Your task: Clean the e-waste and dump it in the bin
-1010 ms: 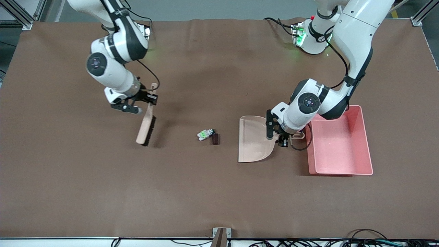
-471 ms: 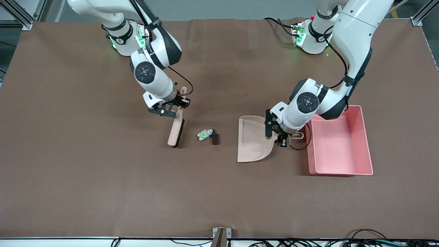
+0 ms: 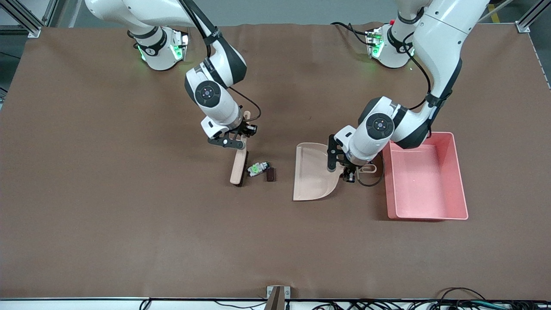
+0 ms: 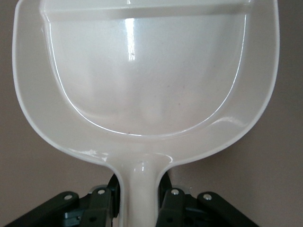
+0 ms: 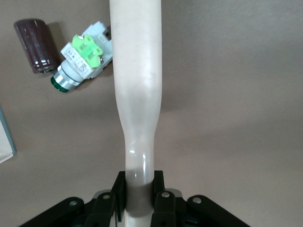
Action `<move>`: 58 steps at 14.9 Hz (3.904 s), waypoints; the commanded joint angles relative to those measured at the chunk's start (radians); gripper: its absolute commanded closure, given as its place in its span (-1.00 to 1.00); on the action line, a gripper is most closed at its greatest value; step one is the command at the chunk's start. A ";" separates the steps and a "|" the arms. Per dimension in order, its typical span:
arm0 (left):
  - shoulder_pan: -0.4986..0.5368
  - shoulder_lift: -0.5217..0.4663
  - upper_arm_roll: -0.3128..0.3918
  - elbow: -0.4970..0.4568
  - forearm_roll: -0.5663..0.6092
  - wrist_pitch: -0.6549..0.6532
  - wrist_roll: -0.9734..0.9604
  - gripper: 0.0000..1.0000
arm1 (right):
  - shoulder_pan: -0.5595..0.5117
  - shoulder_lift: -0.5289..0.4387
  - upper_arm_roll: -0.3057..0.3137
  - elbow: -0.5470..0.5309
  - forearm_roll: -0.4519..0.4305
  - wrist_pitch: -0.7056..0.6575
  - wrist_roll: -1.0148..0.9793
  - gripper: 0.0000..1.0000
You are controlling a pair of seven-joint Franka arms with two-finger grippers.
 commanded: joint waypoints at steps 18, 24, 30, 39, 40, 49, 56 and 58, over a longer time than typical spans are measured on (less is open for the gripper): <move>-0.016 0.020 -0.004 0.037 0.021 -0.015 -0.045 1.00 | 0.102 0.163 -0.016 0.181 0.000 0.053 0.049 1.00; -0.014 0.020 -0.004 0.037 0.020 -0.015 -0.045 1.00 | 0.148 0.244 -0.016 0.314 -0.002 0.000 0.069 1.00; -0.014 0.022 -0.004 0.040 0.020 -0.015 -0.045 1.00 | 0.248 0.339 -0.014 0.486 0.006 -0.006 0.188 1.00; -0.002 0.022 -0.003 0.040 0.021 -0.015 -0.046 1.00 | 0.309 0.355 -0.009 0.607 0.015 -0.154 0.380 1.00; 0.003 0.031 -0.003 0.040 0.023 -0.011 -0.045 1.00 | 0.306 0.349 -0.009 0.618 0.014 -0.185 0.382 1.00; 0.021 0.054 -0.030 0.077 0.006 0.010 -0.034 1.00 | 0.172 0.099 -0.017 0.592 0.010 -0.500 0.377 1.00; 0.035 0.063 -0.082 0.085 0.006 0.068 -0.031 1.00 | -0.126 -0.162 -0.017 0.291 0.004 -0.511 0.091 1.00; 0.061 0.064 -0.108 0.085 0.003 0.071 -0.030 1.00 | -0.227 -0.229 -0.019 0.176 0.001 -0.503 -0.047 1.00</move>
